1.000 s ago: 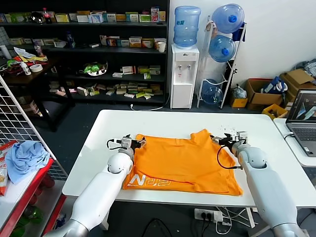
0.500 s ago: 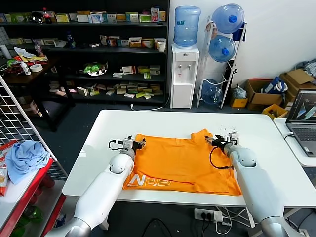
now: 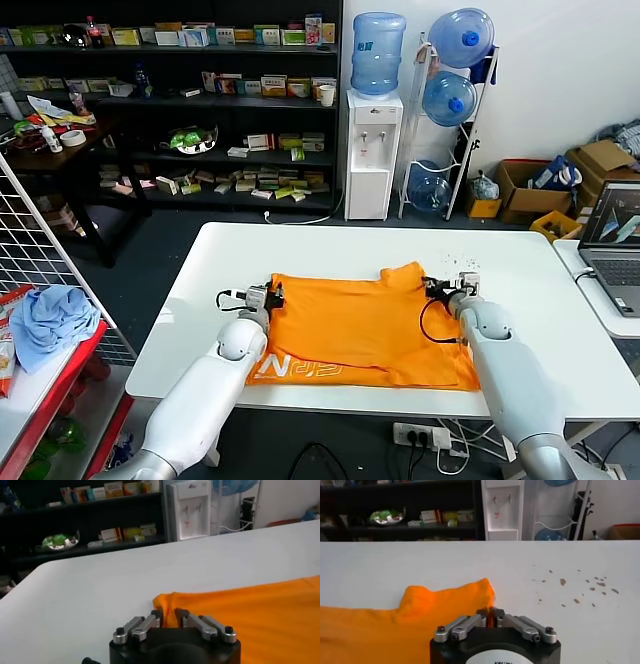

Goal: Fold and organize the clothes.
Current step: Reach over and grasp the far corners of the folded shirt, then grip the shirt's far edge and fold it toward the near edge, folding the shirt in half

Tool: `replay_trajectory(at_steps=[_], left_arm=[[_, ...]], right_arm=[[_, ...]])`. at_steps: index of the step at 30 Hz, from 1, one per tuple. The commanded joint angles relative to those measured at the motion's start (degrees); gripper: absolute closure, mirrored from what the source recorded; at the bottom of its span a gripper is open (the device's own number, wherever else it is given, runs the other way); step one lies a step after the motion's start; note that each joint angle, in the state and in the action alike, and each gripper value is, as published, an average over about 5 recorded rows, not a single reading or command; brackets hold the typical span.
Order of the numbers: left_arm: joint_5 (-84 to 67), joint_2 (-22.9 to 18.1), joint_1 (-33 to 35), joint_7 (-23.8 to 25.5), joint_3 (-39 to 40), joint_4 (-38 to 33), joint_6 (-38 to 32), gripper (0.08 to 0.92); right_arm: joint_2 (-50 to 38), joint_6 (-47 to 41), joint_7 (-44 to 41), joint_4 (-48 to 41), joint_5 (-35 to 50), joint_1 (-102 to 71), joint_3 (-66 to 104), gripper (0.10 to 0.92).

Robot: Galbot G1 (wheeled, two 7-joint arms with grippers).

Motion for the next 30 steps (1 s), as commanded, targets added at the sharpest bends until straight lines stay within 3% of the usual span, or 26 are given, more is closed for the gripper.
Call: replay_trajectory(at_steps=[1, 7, 21, 30], left_arm=[[0.2, 1.6, 2.1, -0.4, 0.1, -3.8, -0.2, 0.795], [0.9, 4.9, 5.2, -1.5, 0.1, -10.7, -1.2, 0.911], [0.8, 15.0, 20.1, -4.9, -3.9, -34.0, -1.2, 0.910], [1.3, 16.0, 35.1, -7.0, -5.1, -43.8, -0.5, 0.910]], right_arm=[[0.2, 0.3, 0.6, 0.3, 0.6, -0.4, 0.1, 0.900], [-1.4, 0.2, 2.2, 8.8, 2.9, -3.8, -0.9, 0.901], [-11.7, -3.3, 7.5, 43.8, 4.7, -28.2, 2.0, 0.901], [-15.3, -5.2, 9.3, 54.2, 2.8, -41.5, 4.8, 0.901]])
